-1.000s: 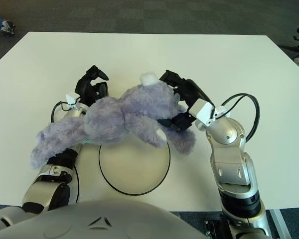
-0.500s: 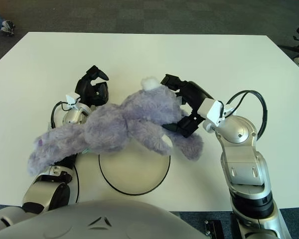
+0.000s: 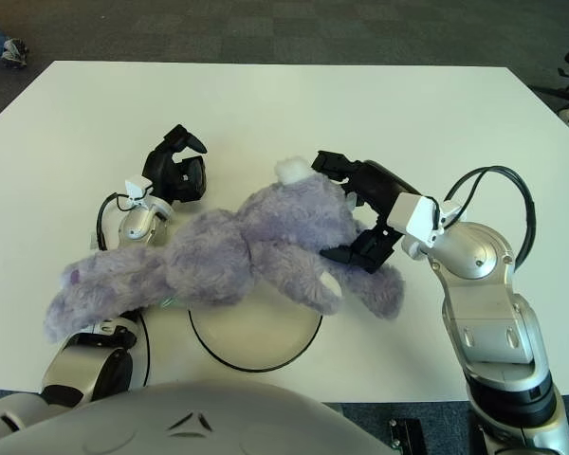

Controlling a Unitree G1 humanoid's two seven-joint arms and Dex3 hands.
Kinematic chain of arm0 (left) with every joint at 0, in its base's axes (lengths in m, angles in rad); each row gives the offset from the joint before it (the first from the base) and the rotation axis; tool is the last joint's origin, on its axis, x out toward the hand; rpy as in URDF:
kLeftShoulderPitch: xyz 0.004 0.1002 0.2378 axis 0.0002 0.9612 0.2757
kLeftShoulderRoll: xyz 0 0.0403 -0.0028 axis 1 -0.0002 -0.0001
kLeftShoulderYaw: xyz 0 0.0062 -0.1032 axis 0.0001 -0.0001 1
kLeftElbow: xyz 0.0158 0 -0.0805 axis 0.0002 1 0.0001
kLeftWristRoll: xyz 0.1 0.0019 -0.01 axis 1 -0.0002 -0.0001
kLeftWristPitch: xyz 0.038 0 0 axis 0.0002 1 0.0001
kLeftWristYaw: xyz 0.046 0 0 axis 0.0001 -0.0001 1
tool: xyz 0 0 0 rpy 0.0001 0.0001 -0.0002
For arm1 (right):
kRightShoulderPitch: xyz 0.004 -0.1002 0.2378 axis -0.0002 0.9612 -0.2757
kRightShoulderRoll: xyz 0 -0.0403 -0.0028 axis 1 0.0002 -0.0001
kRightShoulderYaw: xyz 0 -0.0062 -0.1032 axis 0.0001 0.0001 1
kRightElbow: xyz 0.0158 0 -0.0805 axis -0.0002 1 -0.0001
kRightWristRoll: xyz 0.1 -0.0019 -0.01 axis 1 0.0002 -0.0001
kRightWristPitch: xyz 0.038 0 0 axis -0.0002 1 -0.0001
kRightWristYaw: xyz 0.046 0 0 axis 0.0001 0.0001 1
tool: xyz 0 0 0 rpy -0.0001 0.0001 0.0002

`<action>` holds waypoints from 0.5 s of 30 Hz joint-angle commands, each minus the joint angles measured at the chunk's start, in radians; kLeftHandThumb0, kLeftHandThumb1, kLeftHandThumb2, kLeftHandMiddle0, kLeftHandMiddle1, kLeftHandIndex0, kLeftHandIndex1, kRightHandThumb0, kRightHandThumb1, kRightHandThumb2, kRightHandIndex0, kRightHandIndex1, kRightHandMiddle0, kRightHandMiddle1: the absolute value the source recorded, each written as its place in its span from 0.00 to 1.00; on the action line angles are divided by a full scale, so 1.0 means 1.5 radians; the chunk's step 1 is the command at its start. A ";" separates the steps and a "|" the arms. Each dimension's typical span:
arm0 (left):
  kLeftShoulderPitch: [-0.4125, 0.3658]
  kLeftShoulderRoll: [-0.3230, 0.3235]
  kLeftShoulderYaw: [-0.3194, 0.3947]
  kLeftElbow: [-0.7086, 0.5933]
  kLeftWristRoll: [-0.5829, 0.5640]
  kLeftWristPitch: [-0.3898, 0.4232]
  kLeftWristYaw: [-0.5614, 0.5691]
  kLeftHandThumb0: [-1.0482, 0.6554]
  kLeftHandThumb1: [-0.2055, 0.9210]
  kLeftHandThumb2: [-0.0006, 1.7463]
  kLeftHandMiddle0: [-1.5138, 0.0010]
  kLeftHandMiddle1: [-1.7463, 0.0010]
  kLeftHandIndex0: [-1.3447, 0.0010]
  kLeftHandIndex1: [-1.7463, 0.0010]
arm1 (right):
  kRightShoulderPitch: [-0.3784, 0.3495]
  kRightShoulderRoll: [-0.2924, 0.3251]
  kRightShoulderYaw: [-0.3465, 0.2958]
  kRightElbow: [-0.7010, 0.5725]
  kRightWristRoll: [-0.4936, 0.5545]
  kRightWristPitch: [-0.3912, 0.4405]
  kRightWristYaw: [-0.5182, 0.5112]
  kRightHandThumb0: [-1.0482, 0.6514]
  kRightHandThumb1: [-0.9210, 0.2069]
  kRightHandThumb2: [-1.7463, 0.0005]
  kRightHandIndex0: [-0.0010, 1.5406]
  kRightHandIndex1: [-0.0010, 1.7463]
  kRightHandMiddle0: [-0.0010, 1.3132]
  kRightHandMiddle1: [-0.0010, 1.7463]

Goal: Put the doll into the plate.

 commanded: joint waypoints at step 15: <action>0.000 0.008 -0.003 0.002 0.005 -0.001 0.000 0.35 0.54 0.70 0.20 0.00 0.59 0.00 | 0.026 -0.039 -0.023 -0.030 0.046 -0.020 0.006 0.61 0.59 0.28 0.38 0.86 0.54 0.92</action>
